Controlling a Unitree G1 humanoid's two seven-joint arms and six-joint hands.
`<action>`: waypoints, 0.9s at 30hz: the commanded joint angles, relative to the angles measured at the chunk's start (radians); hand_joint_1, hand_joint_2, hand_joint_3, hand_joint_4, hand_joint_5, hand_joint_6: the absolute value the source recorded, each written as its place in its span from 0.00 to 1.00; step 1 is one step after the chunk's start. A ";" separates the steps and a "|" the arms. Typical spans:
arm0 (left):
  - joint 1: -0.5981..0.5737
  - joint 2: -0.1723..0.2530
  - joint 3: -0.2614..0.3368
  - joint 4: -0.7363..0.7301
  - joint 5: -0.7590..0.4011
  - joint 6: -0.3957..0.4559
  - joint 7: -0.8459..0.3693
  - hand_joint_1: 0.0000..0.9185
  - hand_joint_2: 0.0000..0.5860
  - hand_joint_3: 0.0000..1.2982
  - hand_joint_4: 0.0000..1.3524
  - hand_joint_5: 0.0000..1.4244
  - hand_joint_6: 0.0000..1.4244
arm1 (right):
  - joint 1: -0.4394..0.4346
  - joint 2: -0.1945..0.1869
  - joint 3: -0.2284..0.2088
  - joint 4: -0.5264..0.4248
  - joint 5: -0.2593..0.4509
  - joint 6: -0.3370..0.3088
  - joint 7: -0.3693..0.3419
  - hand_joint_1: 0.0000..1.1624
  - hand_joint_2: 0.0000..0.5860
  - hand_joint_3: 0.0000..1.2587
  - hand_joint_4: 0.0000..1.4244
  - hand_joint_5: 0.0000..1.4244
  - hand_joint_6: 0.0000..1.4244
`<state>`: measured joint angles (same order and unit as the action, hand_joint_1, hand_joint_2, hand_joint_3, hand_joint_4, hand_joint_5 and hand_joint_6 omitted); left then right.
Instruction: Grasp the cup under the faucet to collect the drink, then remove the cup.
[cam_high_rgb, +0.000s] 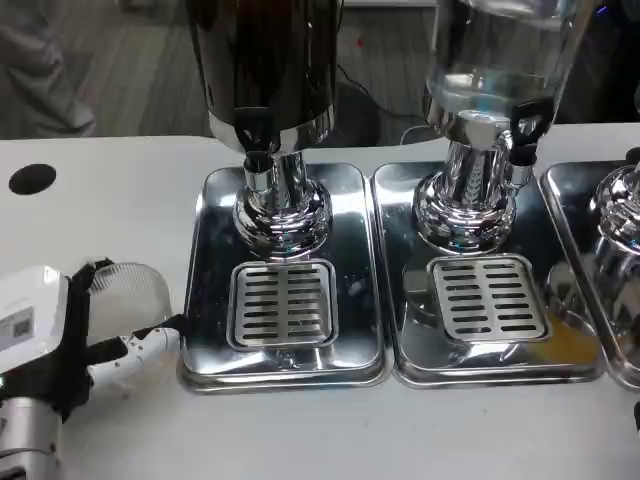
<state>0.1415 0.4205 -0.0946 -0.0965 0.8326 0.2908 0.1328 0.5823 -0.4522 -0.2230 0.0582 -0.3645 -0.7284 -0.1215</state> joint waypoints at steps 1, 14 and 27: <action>0.001 0.009 -0.019 0.018 0.009 0.002 -0.013 0.44 0.15 0.26 0.28 0.38 0.43 | -0.009 0.001 -0.007 0.010 0.009 -0.017 0.004 0.20 0.78 0.08 0.00 0.00 0.00; 0.019 -0.002 -0.009 0.002 -0.007 -0.028 0.043 0.45 0.16 0.34 0.37 0.45 0.47 | -0.021 0.002 0.001 0.017 -0.001 -0.011 0.007 0.20 0.78 0.08 0.00 0.00 0.00; 0.050 -0.012 0.024 -0.033 -0.026 -0.078 0.112 0.43 0.17 0.34 0.37 0.45 0.47 | -0.027 0.000 0.007 0.026 -0.007 -0.011 0.008 0.20 0.78 0.08 0.00 0.00 0.00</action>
<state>0.1871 0.4116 -0.0881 -0.0995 0.8125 0.2332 0.2123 0.5571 -0.4504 -0.2191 0.0781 -0.3661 -0.7330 -0.1215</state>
